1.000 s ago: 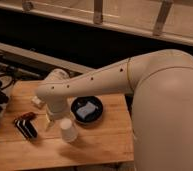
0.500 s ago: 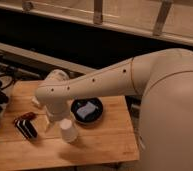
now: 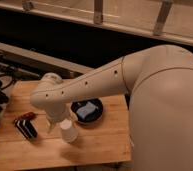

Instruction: Place the ceramic cup over the eraser

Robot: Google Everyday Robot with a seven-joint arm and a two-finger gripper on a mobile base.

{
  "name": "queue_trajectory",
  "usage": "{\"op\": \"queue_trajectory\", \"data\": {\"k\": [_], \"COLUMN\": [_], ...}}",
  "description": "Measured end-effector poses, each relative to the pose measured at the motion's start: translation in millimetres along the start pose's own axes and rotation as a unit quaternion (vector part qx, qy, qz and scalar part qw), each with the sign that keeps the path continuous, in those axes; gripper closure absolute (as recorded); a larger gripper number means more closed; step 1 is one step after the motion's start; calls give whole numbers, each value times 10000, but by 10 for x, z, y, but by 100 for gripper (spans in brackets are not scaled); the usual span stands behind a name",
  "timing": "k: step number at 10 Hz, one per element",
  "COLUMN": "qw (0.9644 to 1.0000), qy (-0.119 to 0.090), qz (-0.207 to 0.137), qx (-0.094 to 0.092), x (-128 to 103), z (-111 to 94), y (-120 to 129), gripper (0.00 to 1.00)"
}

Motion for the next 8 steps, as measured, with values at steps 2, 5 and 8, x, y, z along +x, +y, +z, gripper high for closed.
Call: {"op": "queue_trajectory", "data": {"k": [2,5,8], "qw": [9998,9987,9956], "qy": [37,107,160], "qz": [79,209,293], "qx": [-151,-444,-880], "x": [-5,-4,-43], "z": [92,265,493], "y": [-13,-68,-37], "gripper": [20,20,20]}}
